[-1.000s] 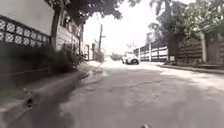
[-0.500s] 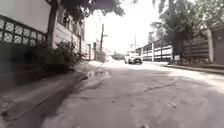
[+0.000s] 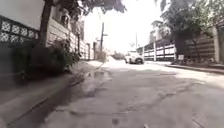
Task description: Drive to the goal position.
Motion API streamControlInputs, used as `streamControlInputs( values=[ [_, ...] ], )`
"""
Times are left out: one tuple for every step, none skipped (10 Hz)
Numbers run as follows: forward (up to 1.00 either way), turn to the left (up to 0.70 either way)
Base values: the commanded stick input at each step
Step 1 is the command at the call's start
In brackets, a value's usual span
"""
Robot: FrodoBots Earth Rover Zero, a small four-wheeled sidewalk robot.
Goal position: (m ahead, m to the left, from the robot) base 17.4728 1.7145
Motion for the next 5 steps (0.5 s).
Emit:
streamControlInputs(
  values=[
    [1.0,0.04],
    [1.0,0.04],
    [1.0,0.04],
    [1.0,0.03],
    [1.0,0.0]
  ],
)
